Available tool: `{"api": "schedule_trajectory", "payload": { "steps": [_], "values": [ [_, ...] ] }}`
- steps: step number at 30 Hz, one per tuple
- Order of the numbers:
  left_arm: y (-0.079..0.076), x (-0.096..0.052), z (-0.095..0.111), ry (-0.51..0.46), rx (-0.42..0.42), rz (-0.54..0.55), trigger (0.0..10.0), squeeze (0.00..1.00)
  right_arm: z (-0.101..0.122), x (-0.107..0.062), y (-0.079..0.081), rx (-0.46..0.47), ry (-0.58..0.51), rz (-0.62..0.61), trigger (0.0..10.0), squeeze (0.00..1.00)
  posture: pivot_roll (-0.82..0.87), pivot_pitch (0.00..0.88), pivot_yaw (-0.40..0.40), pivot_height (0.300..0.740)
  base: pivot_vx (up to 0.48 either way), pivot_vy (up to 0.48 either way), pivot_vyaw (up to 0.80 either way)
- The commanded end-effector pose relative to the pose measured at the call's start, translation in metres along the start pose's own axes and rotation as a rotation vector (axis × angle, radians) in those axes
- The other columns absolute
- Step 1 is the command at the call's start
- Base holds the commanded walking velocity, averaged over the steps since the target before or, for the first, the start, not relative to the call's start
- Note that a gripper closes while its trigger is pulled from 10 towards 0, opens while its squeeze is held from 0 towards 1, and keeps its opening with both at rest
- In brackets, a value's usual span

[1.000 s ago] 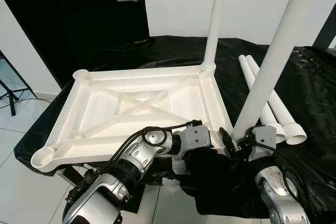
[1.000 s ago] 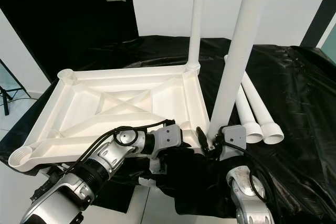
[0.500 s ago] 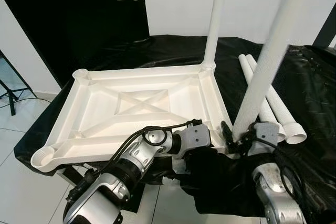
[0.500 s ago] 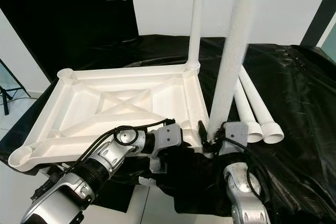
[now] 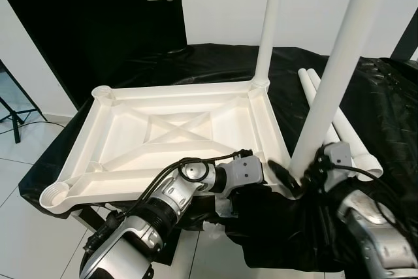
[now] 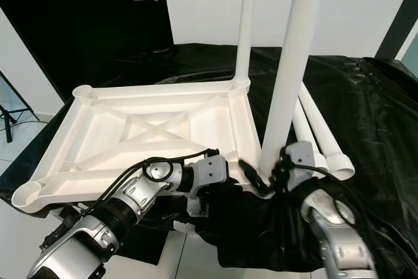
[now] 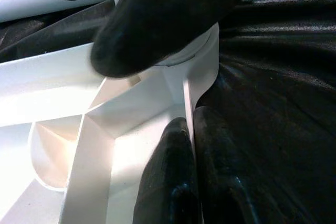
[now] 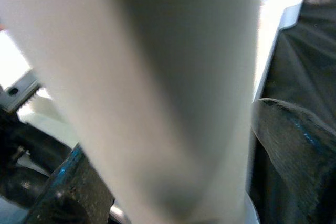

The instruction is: Building children table

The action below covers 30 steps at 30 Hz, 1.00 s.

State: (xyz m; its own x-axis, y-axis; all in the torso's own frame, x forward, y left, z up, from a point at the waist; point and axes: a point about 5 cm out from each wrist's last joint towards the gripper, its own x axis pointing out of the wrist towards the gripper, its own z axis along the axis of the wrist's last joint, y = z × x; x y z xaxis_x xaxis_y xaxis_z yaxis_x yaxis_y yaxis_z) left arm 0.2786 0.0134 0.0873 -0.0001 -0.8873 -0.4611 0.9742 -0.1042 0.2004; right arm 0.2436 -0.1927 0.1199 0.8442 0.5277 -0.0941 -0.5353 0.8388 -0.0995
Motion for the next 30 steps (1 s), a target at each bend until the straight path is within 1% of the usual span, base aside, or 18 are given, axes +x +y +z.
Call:
{"api": "schedule_trajectory", "payload": {
  "steps": [1,4,6,9,10,13,18,19,20,22,23,24,25,26,27,28,29,30],
  "values": [
    [-0.044,0.004,-0.053,0.161,-0.186,-0.187,10.0,0.0,-0.005,0.0,0.004,0.024,0.03,0.06,10.0,0.0,0.16,0.0,-0.015,0.74,0.0,0.0,0.0],
    [-0.044,0.004,-0.053,0.161,-0.186,-0.186,10.0,0.0,-0.005,0.0,0.003,0.019,0.04,0.076,10.0,0.0,0.16,0.0,-0.015,0.74,0.0,0.0,0.0],
    [-0.043,0.004,-0.053,0.16,-0.186,-0.182,10.0,0.0,-0.007,0.001,-0.001,0.037,0.071,0.094,10.0,0.0,0.16,0.0,-0.018,0.74,0.0,0.0,0.0],
    [-0.042,0.004,-0.053,0.159,-0.186,-0.181,10.0,0.0,-0.008,0.001,-0.003,0.043,0.075,0.092,10.0,0.0,0.16,0.0,-0.018,0.74,0.0,0.0,0.0],
    [-0.042,0.004,-0.053,0.159,-0.186,-0.18,10.0,0.0,-0.007,0.001,-0.004,0.047,0.069,0.096,0.0,0.0,0.16,0.0,-0.016,0.74,0.0,0.0,0.0],
    [-0.042,0.003,-0.054,0.163,-0.185,-0.179,10.0,0.0,-0.006,0.001,-0.002,0.058,0.077,0.134,0.0,0.0,0.16,0.0,-0.015,0.74,0.0,0.0,0.0],
    [-0.041,0.003,-0.054,0.164,-0.185,-0.178,10.0,0.0,-0.007,0.0,-0.001,0.07,0.077,0.133,0.0,0.0,0.16,0.0,-0.014,0.74,0.0,0.0,0.0],
    [-0.041,0.003,-0.054,0.166,-0.181,-0.179,10.0,0.0,-0.015,-0.002,0.016,0.095,0.06,0.087,0.0,0.0,0.16,0.0,-0.011,0.74,0.0,0.0,0.0],
    [-0.041,0.003,-0.054,0.166,-0.181,-0.179,10.0,0.0,-0.015,-0.002,0.016,0.095,0.06,0.087,0.0,0.0,0.16,0.0,-0.011,0.74,0.0,0.0,0.0],
    [-0.04,0.003,-0.053,0.166,-0.179,-0.179,10.0,0.0,-0.02,-0.005,0.028,0.11,0.046,0.049,0.0,0.0,0.16,0.0,-0.011,0.74,0.0,0.0,0.0],
    [-0.04,0.003,-0.053,0.166,-0.179,-0.178,10.0,0.0,-0.021,-0.006,0.032,0.112,0.033,0.014,0.0,0.0,0.16,0.0,-0.012,0.74,0.0,0.0,0.0],
    [-0.04,0.003,-0.053,0.167,-0.179,-0.178,10.0,0.0,-0.022,-0.007,0.034,0.117,0.01,-0.047,0.0,0.0,0.16,0.0,-0.012,0.74,0.0,0.0,0.0],
    [-0.04,0.003,-0.053,0.167,-0.179,-0.178,10.0,0.0,-0.022,-0.007,0.034,0.117,0.01,-0.047,0.0,0.0,0.16,0.0,-0.012,0.74,0.0,0.0,0.0],
    [-0.04,0.003,-0.053,0.168,-0.179,-0.177,10.0,0.0,-0.019,-0.009,0.031,0.113,-0.049,-0.189,0.0,0.0,0.17,0.0,-0.016,0.74,0.0,0.0,0.0],
    [-0.04,0.003,-0.053,0.168,-0.179,-0.177,10.0,0.0,-0.019,-0.009,0.031,0.113,-0.049,-0.189,0.0,0.0,0.17,0.0,-0.016,0.74,0.0,0.0,0.0],
    [-0.04,0.003,-0.054,0.168,-0.18,-0.177,10.0,0.0,-0.014,-0.01,0.025,0.104,-0.099,-0.283,0.0,0.0,0.17,0.0,-0.016,0.74,0.0,0.0,0.0],
    [-0.041,0.002,-0.054,0.169,-0.182,-0.176,10.0,0.0,-0.008,-0.014,0.013,0.122,-0.144,-0.449,0.0,0.0,0.18,0.0,-0.016,0.74,0.0,0.0,0.0],
    [-0.041,0.002,-0.054,0.169,-0.182,-0.176,10.0,0.0,-0.008,-0.014,0.013,0.122,-0.144,-0.449,0.0,0.0,0.18,0.0,-0.016,0.74,0.0,0.0,0.0]
  ]
}}
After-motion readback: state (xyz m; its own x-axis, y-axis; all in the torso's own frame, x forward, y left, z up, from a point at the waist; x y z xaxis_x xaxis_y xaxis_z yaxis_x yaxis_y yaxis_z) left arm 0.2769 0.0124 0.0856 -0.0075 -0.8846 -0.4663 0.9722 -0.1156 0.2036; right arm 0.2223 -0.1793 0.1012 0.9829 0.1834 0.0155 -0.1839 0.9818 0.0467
